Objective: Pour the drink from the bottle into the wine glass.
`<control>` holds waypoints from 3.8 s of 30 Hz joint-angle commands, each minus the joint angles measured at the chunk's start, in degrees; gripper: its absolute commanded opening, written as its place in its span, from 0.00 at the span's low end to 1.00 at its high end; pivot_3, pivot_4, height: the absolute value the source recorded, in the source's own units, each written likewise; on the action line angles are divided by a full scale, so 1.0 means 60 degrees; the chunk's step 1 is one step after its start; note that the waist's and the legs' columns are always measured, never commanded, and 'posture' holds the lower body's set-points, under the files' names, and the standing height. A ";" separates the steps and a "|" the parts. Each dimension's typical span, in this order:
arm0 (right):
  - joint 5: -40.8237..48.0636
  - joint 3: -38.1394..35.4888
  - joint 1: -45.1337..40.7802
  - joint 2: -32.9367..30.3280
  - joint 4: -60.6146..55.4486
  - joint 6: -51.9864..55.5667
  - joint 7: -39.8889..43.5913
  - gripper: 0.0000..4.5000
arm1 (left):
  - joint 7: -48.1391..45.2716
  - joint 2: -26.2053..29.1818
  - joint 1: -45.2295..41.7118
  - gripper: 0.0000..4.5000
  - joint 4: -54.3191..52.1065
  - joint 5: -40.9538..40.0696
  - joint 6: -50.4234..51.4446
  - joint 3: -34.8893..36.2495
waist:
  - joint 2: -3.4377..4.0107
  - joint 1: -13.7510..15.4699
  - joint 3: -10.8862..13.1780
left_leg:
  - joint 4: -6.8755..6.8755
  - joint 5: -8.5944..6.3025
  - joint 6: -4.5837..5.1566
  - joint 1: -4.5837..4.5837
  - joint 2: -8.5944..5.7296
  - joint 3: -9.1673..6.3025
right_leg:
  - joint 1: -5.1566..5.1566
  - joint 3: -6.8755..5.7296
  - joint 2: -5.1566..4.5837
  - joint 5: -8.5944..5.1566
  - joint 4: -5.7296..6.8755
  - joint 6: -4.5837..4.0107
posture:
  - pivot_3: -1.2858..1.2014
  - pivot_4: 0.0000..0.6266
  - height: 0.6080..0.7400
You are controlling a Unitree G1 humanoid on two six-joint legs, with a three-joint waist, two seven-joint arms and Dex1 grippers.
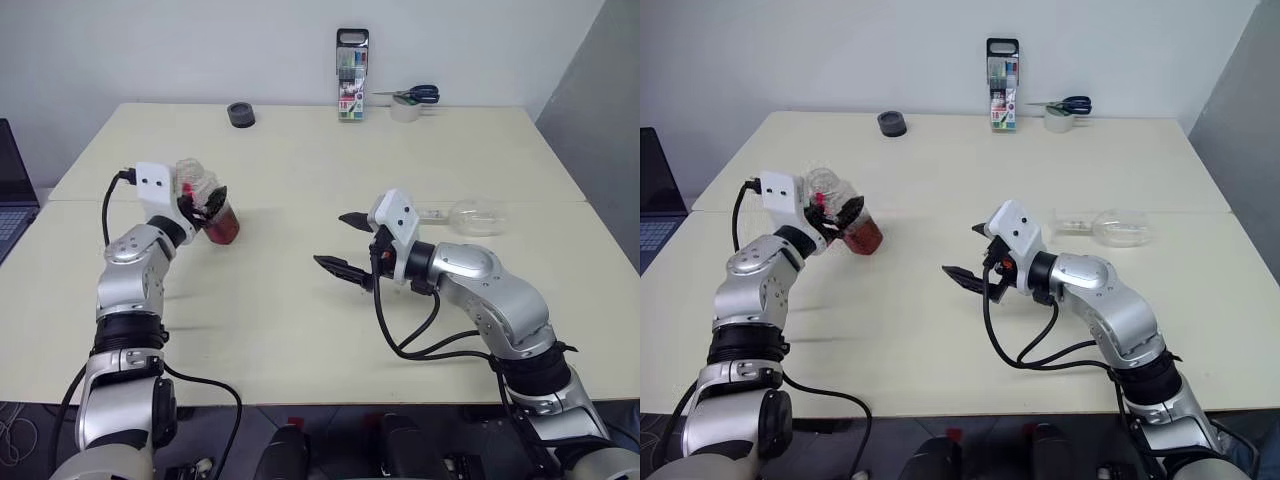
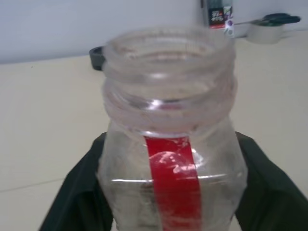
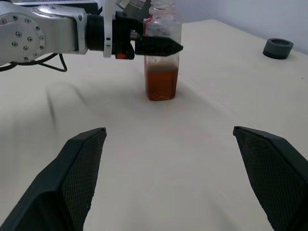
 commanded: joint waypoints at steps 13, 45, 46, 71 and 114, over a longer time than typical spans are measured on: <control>-0.0424 0.0337 0.0402 -0.0126 -0.0586 -0.0285 -0.0027 1.00 | 0.0247 -0.0018 0.0770 0.99 0.0134 0.0684 -0.1507 -0.0042 | -0.0003 0.0005 0.0001 | -0.0004 0.0001 -0.0002 -0.0008 0.0000 -0.0003 | -0.0003 -0.0003 -0.0002 0.0000 -0.0006 -0.0001 | 0.52 0.24 1.00; 0.2964 -0.5869 0.2223 0.4041 -0.1735 0.3613 -0.5563 1.00 | -0.4897 0.1210 0.2670 0.99 -0.4990 -0.1171 0.0230 -0.1731 | 0.0003 0.0068 0.0004 | -0.0027 -0.0016 0.0027 0.0028 0.0013 0.0010 | 0.0017 0.0009 0.0018 -0.0001 -0.0002 -0.0001 | 0.52 0.24 1.00; 0.3211 -0.6339 0.1847 0.4416 -0.1387 0.3655 -0.6040 1.00 | -0.5103 0.1172 0.2407 0.99 -0.4877 -0.1189 0.0248 -0.1866 | 0.0004 0.0065 0.0004 | -0.0026 -0.0015 0.0026 0.0029 0.0014 0.0010 | 0.0017 0.0008 0.0021 0.0000 0.0002 -0.0001 | 0.52 0.24 1.00; 0.4697 -0.8130 -0.2186 0.4599 0.6559 -0.1886 -0.7872 1.00 | -0.7529 0.0783 -0.0322 0.99 -0.2137 -0.0858 -0.0481 -0.2511 | 0.0042 -0.0286 0.0017 | -0.0053 -0.0016 0.0030 0.0043 0.0014 0.0056 | 0.0002 0.0037 0.0018 0.0001 0.0003 -0.0005 | 0.52 0.24 1.00; -0.2753 -0.1493 0.0761 0.2122 0.8284 -0.5980 -0.4012 0.04 | -0.5496 0.0769 0.2099 1.00 -0.4691 -0.1193 0.1246 -0.1828 | 0.0038 -0.0224 -0.0020 | -0.0038 -0.0016 0.0029 0.0057 0.0008 0.0025 | 0.0036 0.0029 0.0017 0.0000 -0.0005 -0.0004 | 0.52 0.24 1.00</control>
